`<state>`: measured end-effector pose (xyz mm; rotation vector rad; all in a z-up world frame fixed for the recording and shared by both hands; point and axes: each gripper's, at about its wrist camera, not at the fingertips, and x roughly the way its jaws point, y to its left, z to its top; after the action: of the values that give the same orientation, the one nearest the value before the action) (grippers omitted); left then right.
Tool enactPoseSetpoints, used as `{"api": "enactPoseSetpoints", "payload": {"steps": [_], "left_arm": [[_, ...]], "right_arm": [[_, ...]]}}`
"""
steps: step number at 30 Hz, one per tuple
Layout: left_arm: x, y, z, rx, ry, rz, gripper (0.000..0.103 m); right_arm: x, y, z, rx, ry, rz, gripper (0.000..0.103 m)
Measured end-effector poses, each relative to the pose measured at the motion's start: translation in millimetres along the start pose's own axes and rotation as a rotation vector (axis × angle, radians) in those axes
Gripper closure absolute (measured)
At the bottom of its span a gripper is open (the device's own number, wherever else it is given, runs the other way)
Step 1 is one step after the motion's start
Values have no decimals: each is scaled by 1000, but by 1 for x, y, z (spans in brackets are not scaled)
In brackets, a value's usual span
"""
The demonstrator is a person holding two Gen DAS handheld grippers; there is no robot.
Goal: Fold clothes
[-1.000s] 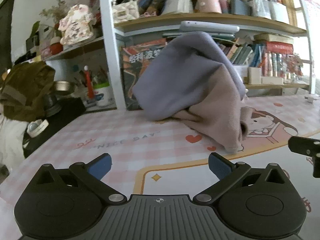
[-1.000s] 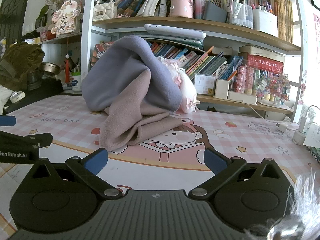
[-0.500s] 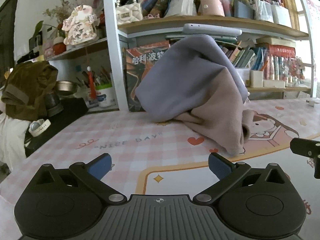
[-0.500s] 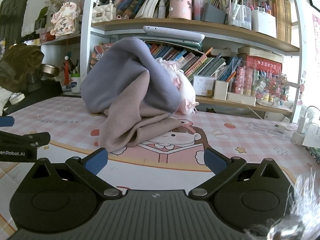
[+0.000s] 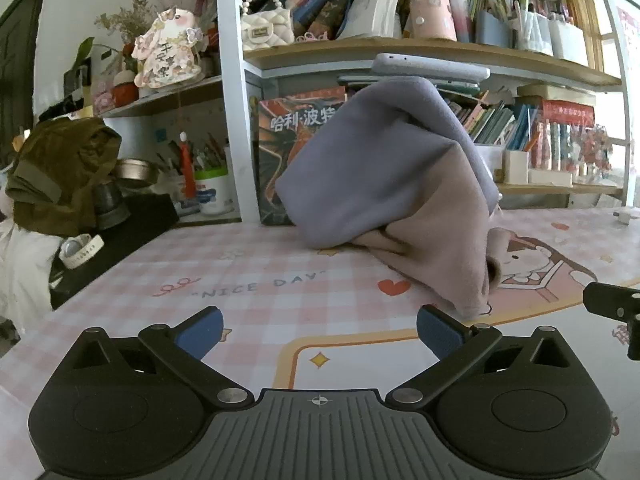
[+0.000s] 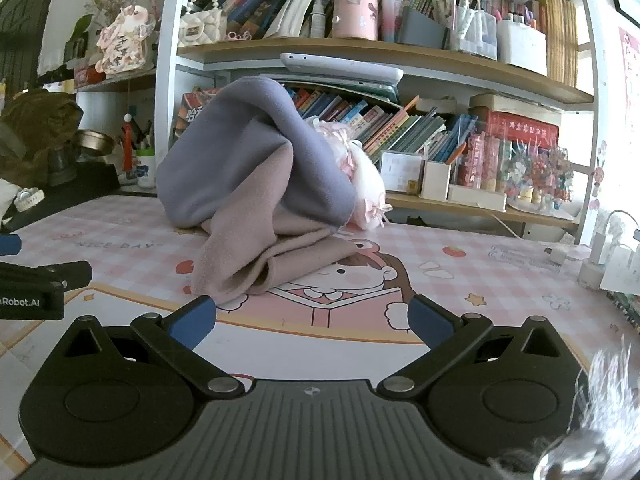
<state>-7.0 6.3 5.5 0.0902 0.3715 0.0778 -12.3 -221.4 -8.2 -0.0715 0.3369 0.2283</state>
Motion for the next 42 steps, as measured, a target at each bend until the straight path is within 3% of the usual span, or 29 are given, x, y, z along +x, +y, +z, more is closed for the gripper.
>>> {"api": "enactPoseSetpoints", "payload": {"steps": [10,14,20,24,27,31,37,42], "left_arm": [[-9,11,-1,-55,-58,-57,0],[-4,16,-1,-81,-41,-107,0],[-2,12,-1,-58,-28,-117,0],[0,12,-1,-49,-24,-203,0],[4,9,1,-28,-5,-276,3],[9,4,18,26,1,-322,8],[31,-7,58,72,3,-398,8],[67,-35,85,113,5,-404,8]], "right_arm": [[-3,4,0,-23,-22,3,0],[1,3,0,-19,0,22,1],[3,-1,0,7,17,61,2],[4,-9,0,56,21,115,3],[14,-15,1,94,74,189,3],[28,-19,7,98,127,227,3],[41,-20,30,78,113,240,0],[55,-27,40,67,99,217,0]]}}
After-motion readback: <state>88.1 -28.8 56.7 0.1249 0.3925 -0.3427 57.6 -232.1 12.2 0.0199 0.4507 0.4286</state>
